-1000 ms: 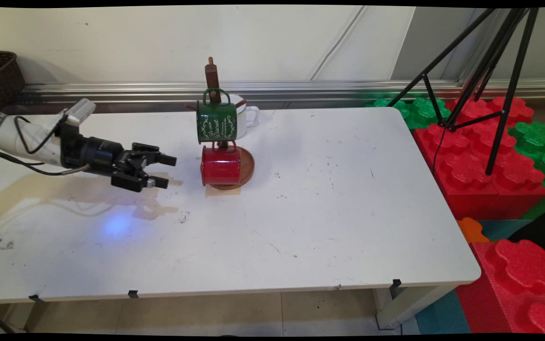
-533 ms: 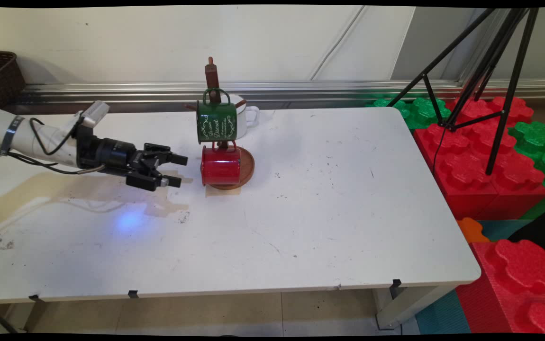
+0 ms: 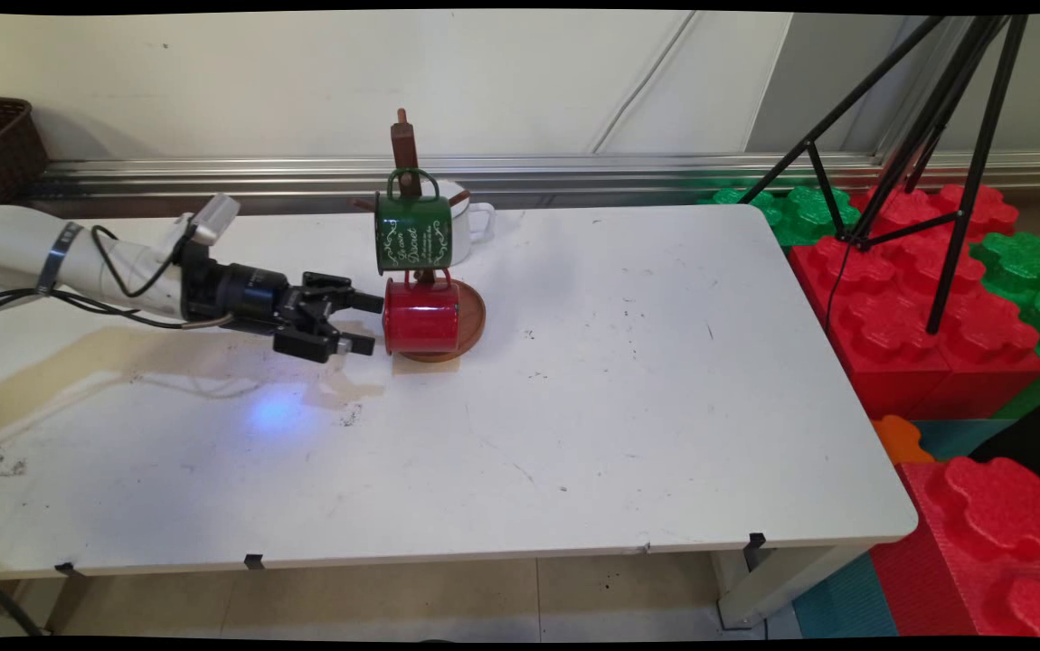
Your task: Pick up the red mug from the rack
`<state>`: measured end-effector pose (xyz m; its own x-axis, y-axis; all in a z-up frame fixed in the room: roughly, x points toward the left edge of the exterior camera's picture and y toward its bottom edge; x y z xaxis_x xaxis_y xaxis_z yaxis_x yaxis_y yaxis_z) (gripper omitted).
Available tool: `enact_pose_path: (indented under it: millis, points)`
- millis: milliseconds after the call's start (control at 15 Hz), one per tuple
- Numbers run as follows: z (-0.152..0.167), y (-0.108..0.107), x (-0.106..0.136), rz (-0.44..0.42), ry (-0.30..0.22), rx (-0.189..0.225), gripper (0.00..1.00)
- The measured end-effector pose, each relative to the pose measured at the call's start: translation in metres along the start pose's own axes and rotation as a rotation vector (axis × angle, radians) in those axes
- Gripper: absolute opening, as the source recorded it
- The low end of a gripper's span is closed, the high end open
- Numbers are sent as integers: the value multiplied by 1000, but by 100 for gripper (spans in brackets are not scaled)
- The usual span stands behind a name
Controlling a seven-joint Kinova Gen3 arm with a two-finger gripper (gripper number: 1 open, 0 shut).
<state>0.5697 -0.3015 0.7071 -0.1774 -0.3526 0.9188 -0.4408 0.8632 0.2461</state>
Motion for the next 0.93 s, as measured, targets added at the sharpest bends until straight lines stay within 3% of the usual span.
enact_pose_path:
  millis: [933]
  points:
    - [46, -1, 0, 27, 6, -22, 100]
